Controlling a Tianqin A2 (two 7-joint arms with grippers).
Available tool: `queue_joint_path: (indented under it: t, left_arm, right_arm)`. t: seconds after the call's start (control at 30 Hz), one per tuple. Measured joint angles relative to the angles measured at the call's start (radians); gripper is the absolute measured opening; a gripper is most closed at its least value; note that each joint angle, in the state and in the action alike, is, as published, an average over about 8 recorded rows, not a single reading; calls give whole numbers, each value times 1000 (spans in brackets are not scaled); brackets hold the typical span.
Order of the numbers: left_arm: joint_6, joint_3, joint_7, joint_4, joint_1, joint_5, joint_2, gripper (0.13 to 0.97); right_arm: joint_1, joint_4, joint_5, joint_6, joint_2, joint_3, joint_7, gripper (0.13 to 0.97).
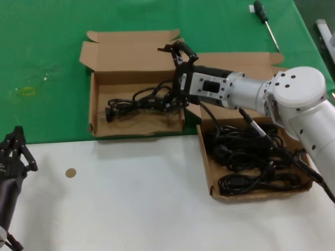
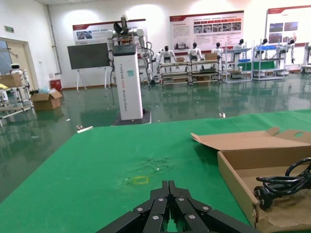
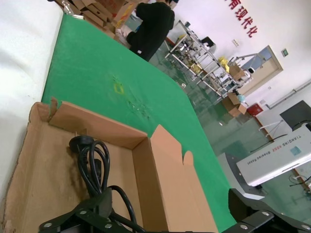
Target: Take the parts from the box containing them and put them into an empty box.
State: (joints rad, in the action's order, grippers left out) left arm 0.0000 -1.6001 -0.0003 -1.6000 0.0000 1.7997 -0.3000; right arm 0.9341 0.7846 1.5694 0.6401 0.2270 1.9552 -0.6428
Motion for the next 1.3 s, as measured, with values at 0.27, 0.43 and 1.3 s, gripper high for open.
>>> queue_joint_path:
  t: [0.27,0.43,1.3]
  left_arm:
    - [0,0,0,0,0,0,0,171]
    - [0,0,0,0,0,0,0,208]
    - [0,0,0,0,0,0,0,654]
  right_arm:
    - [-21,19,5,-15,2,-8,15,850]
    - [-67,59,17,-46,5,-26,46,912]
    - [-386,336,95,-264,30,-147,265,966]
